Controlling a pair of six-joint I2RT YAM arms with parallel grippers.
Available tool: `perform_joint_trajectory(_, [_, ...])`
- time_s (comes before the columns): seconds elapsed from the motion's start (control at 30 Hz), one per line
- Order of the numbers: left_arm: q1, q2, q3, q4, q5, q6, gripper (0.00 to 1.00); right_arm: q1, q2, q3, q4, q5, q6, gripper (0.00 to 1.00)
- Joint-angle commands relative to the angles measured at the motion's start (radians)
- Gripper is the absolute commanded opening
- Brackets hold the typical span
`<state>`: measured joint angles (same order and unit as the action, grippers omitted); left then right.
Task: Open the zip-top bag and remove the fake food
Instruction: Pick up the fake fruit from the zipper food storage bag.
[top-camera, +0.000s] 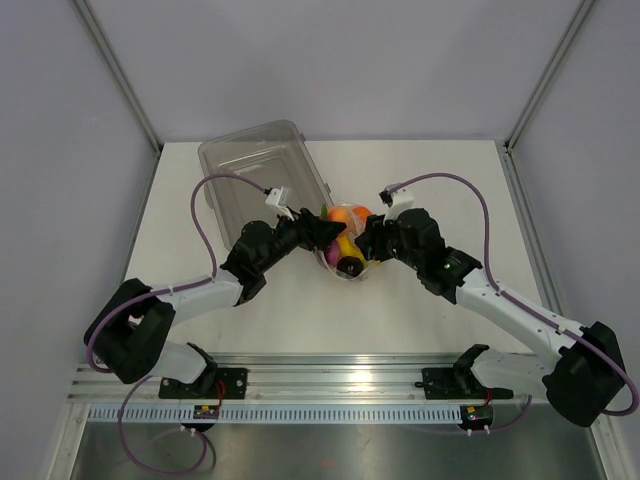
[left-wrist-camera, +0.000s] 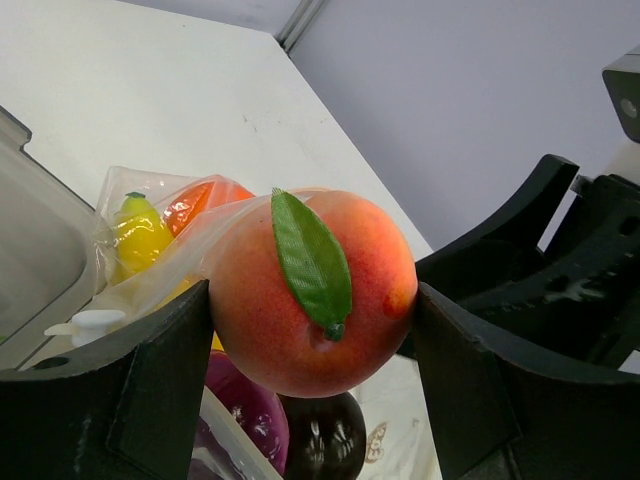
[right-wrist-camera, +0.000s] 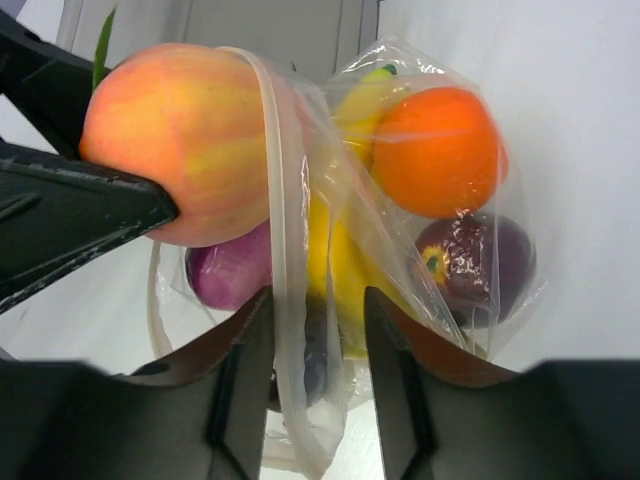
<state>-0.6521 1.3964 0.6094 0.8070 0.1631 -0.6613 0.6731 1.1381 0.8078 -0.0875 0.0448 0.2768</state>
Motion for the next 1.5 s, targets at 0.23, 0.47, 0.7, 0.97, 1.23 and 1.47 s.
perform_joint_trajectory(0.23, [0.019,-0.010,0.021,0.147,0.032,-0.057,0.53,0.005,0.069,0.100,-0.067,0.108,-0.008,0.01])
perform_joint_trajectory(0.47, [0.037,-0.017,0.029,0.198,0.046,-0.162,0.53,0.005,0.123,0.137,-0.112,0.148,0.005,0.00])
perform_joint_trajectory(0.7, [0.089,-0.010,-0.011,0.285,0.081,-0.285,0.52,0.005,0.227,0.206,-0.199,0.266,0.053,0.00])
perform_joint_trajectory(0.97, [0.135,0.023,-0.080,0.460,0.098,-0.380,0.50,0.000,0.287,0.251,-0.284,0.397,0.114,0.00])
perform_joint_trajectory(1.23, [0.195,0.032,-0.138,0.572,0.069,-0.448,0.49,-0.035,0.276,0.246,-0.299,0.394,0.147,0.00])
perform_joint_trajectory(1.47, [0.232,0.113,-0.200,0.718,-0.019,-0.573,0.46,-0.036,0.243,0.240,-0.279,0.357,0.154,0.00])
